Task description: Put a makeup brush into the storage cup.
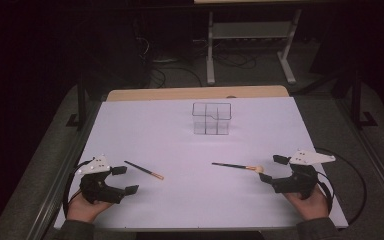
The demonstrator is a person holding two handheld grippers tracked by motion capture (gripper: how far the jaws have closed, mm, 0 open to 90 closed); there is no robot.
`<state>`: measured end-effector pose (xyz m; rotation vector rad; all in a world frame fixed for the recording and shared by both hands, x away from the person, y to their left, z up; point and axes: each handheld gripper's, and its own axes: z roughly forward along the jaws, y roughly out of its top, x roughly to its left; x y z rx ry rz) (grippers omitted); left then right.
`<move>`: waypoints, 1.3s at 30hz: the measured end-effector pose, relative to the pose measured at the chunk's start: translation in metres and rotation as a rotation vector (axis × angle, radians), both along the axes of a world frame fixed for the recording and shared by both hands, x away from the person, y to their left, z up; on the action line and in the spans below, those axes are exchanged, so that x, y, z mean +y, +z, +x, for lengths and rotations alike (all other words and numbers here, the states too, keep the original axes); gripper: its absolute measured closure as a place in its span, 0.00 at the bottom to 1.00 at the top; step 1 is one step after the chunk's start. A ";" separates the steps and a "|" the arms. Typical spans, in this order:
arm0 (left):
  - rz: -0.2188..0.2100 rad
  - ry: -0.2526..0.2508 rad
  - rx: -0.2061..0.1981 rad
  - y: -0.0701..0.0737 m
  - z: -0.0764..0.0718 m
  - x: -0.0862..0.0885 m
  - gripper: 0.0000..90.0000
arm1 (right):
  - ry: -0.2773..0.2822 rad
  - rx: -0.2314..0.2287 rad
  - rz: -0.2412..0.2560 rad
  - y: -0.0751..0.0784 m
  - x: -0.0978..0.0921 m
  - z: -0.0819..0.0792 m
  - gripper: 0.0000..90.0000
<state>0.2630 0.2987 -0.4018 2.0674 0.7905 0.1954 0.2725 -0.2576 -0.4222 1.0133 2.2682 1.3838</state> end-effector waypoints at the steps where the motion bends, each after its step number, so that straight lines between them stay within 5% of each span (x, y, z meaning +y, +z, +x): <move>1: 0.002 -0.003 0.006 0.000 0.001 0.000 0.18 | 0.002 -0.003 0.002 0.000 0.000 0.000 0.16; 14: 0.052 -0.051 0.013 0.013 0.015 -0.008 0.18 | 0.030 0.001 -0.002 0.001 0.004 0.000 0.16; 23: 0.116 -0.078 0.015 0.024 0.039 -0.010 0.20 | 0.036 0.006 -0.009 0.001 0.007 -0.001 0.16; 39: 0.200 -0.138 0.060 0.023 0.070 -0.025 0.26 | 0.046 0.010 -0.012 0.001 0.008 0.000 0.16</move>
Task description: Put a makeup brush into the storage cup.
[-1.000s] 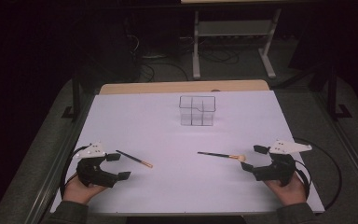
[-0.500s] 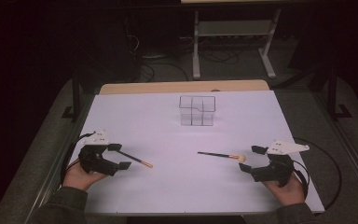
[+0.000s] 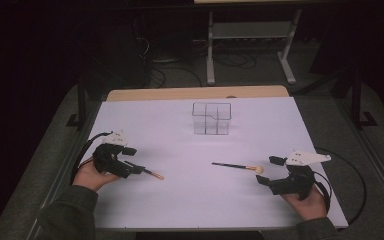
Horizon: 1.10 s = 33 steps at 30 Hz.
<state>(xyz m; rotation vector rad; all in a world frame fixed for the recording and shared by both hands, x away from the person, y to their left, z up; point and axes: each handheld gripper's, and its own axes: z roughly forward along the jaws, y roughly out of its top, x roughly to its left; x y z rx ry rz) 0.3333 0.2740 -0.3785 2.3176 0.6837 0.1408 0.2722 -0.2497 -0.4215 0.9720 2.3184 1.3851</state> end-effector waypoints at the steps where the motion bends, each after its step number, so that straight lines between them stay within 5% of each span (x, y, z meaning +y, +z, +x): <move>1: 0.013 -0.010 0.002 -0.001 0.002 -0.001 0.26 | 0.000 0.000 0.000 0.000 0.000 0.000 0.16; 10: 0.097 -0.066 0.045 -0.017 0.013 -0.009 0.37 | 0.007 0.004 0.000 -0.001 0.000 0.001 0.16; 33: 0.172 -0.110 0.105 -0.037 0.026 -0.014 0.65 | 0.016 0.000 -0.002 0.000 0.001 0.000 0.18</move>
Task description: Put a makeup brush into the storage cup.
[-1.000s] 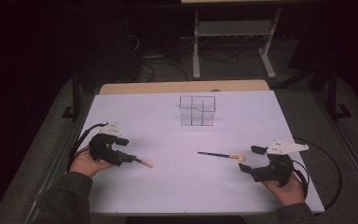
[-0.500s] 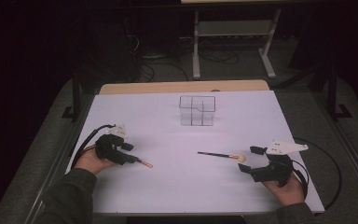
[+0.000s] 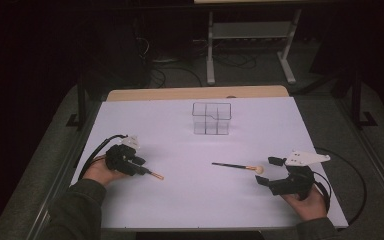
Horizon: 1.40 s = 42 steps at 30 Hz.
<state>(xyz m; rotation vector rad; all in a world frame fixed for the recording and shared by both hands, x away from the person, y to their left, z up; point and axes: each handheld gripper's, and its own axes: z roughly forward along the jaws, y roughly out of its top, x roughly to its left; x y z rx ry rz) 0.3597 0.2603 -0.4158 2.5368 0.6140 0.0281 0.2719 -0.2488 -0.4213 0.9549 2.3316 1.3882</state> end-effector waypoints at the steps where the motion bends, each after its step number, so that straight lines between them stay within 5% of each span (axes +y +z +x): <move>1: 0.003 -0.008 0.006 -0.002 0.000 -0.001 0.67 | 0.001 -0.002 0.003 0.000 0.000 0.000 0.18; 9: 0.041 -0.067 -0.005 -0.008 0.000 -0.008 0.80 | 0.008 -0.011 -0.004 0.001 0.000 -0.001 0.18; 22: 0.063 -0.045 -0.015 -0.008 0.001 -0.009 0.92 | 0.019 -0.009 -0.015 0.000 0.002 -0.001 0.19; 23: 0.091 -0.065 -0.035 -0.007 0.001 -0.010 0.92 | 0.019 -0.008 -0.016 0.000 0.003 -0.001 0.19; 33: 0.058 -0.009 0.014 -0.007 0.003 -0.009 0.93 | 0.018 0.001 -0.017 0.000 0.003 -0.001 0.19; 42: 0.023 -0.013 0.014 0.001 0.000 -0.003 0.93 | 0.025 0.002 -0.021 -0.001 0.005 -0.001 0.19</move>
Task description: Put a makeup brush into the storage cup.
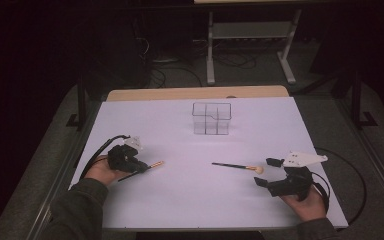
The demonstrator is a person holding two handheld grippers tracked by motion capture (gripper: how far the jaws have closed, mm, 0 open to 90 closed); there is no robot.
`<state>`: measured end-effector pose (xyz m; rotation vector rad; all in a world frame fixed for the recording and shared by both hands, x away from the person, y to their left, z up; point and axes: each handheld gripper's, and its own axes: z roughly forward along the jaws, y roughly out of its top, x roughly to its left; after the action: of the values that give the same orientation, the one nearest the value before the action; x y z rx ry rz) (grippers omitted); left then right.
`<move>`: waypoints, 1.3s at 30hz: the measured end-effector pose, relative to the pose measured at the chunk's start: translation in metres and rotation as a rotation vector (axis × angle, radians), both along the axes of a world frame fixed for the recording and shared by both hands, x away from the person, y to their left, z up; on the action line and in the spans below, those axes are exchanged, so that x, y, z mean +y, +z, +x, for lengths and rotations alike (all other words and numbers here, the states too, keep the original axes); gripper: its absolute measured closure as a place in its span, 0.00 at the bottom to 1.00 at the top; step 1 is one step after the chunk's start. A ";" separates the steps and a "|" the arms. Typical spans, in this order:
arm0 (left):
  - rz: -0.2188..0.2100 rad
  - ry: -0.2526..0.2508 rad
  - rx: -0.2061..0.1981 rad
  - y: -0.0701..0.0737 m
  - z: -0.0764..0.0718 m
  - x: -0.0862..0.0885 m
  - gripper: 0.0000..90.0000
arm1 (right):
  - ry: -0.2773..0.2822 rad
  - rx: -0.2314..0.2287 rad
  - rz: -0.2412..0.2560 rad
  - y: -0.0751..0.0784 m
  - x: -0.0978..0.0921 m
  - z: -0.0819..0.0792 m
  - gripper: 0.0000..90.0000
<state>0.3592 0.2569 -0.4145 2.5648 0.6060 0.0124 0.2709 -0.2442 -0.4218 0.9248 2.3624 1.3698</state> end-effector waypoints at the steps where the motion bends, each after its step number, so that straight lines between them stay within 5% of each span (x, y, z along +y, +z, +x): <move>1: 0.000 0.000 0.000 0.000 0.000 0.000 0.93 | 0.000 0.000 0.000 0.000 0.000 0.000 0.19; 31: -0.100 -0.064 -0.042 0.037 -0.014 -0.022 0.93 | 0.047 0.025 -0.017 0.004 0.019 0.002 0.17; 39: -0.126 -0.081 -0.048 0.044 -0.019 -0.029 0.93 | 0.051 0.062 -0.009 0.009 0.023 0.006 0.16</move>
<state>0.3407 0.2279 -0.3707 2.4571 0.4692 0.0083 0.2773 -0.2214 -0.4133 0.9238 2.4525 1.3666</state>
